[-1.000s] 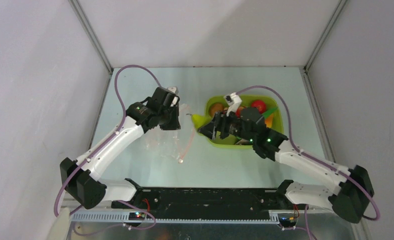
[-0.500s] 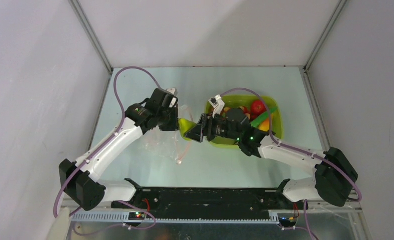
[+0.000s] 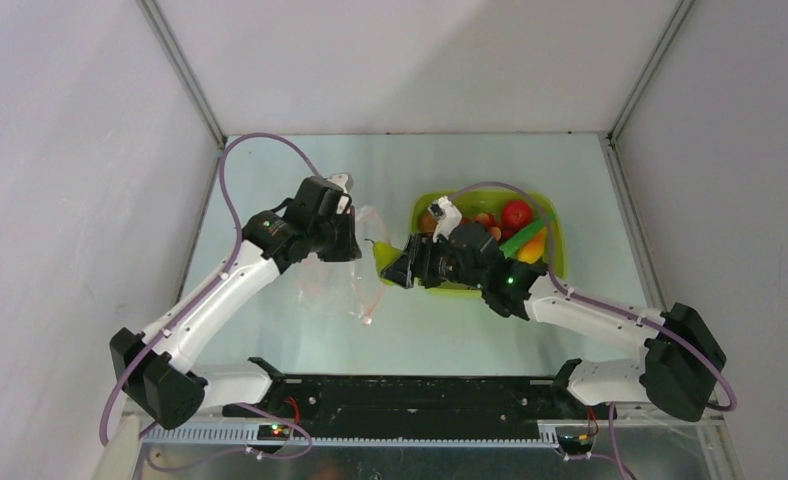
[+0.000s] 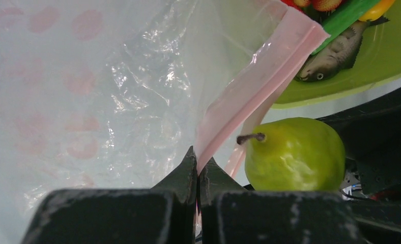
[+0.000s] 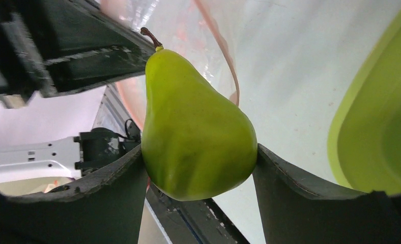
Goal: Place the food in the zip-top bag and seal the zipper
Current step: Place the fake fruit in the zipper food storage bag.
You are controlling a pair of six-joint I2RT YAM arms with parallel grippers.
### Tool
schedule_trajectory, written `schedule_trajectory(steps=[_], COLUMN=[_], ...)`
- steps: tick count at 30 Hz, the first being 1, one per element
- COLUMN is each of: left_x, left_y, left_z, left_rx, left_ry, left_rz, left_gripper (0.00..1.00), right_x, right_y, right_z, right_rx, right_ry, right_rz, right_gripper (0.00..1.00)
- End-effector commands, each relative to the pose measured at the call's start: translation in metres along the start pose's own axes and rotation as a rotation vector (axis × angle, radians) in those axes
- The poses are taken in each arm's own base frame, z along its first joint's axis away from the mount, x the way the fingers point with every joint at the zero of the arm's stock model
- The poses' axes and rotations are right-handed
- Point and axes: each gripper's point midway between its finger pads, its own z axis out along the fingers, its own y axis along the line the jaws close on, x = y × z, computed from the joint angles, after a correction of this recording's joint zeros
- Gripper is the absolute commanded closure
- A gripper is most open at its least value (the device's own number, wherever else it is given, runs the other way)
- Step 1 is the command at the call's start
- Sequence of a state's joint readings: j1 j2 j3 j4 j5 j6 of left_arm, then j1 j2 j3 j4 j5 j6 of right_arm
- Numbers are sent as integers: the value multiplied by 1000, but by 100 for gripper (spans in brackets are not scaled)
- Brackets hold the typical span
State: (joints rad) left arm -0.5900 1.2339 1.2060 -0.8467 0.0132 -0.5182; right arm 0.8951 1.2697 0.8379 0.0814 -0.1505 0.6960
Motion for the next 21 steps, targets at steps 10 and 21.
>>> schedule_trajectory(steps=[10,21], left_x=[-4,1], left_y=[-33,-44], left_z=[-16,-18], left_rx=[193,256], left_ry=[-37,-15], left_rz=[40,56], left_gripper=[100,100], right_x=[-2,-36], right_y=[-8,9], right_z=[14,23], right_rx=[159,156], right_ry=[65,-11], right_rz=[41,81], right_gripper=[54,43])
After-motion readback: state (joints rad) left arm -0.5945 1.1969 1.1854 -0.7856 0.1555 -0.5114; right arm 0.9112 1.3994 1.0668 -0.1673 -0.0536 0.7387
